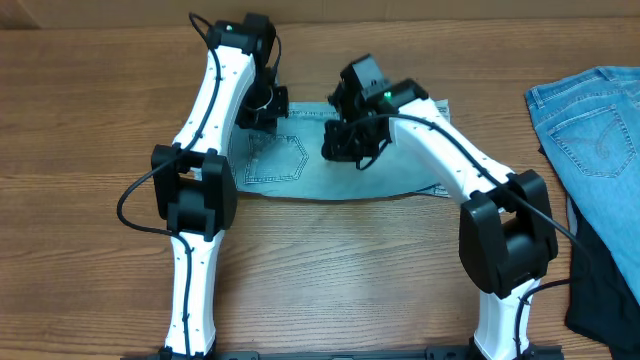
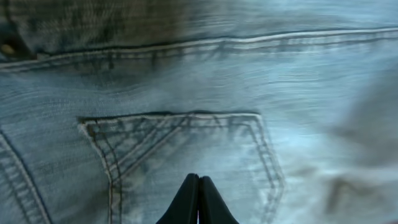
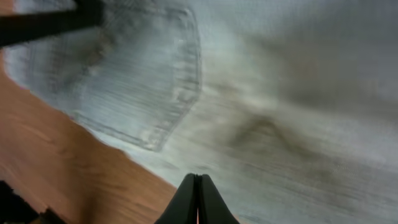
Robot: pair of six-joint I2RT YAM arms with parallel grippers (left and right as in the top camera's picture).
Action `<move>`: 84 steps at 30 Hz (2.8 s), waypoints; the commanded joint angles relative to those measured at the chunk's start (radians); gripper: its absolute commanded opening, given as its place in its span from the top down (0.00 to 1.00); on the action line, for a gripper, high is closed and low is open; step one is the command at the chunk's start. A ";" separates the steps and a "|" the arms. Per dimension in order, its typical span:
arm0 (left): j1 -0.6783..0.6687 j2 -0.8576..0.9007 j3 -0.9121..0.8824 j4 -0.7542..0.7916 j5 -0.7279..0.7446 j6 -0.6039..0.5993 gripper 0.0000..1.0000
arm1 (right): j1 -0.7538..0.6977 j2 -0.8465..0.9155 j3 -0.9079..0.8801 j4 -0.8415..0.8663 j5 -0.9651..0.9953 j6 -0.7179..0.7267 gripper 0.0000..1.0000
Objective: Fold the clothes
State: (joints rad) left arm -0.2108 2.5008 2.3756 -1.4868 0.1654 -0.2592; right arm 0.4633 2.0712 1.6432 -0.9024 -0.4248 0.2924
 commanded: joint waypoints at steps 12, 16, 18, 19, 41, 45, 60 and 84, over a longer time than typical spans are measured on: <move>0.019 -0.002 -0.262 0.149 -0.068 -0.006 0.96 | -0.142 0.002 -0.264 0.216 -0.055 0.105 0.96; 0.040 -0.002 -0.262 0.150 -0.068 -0.006 0.96 | -0.296 0.002 -0.264 0.149 -0.015 0.098 0.96; 0.048 -0.002 -0.262 0.149 -0.068 -0.006 0.96 | -0.339 0.002 -0.264 0.124 0.035 0.077 0.96; 0.052 -0.002 -0.262 0.150 -0.068 -0.006 0.96 | -0.362 0.002 -0.264 0.105 0.077 0.053 0.96; -0.246 -0.002 -0.044 0.129 0.169 -0.011 0.96 | -0.409 0.002 -0.264 0.074 0.204 -0.012 0.96; -0.313 -0.002 -0.049 0.170 0.168 -0.055 0.96 | -0.408 0.002 -0.264 0.073 0.203 -0.012 0.96; -0.348 -0.002 -0.345 0.206 -0.101 -0.130 0.96 | -0.409 0.002 -0.264 0.056 0.204 -0.013 0.96; -0.048 -0.016 0.042 -0.076 -0.177 -0.027 0.91 | -0.409 0.002 -0.264 0.032 0.320 -0.203 0.84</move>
State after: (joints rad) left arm -0.2665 2.4741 2.3913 -1.5455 0.1246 -0.2848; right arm 0.0753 2.0701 1.3911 -0.8574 -0.2932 0.1936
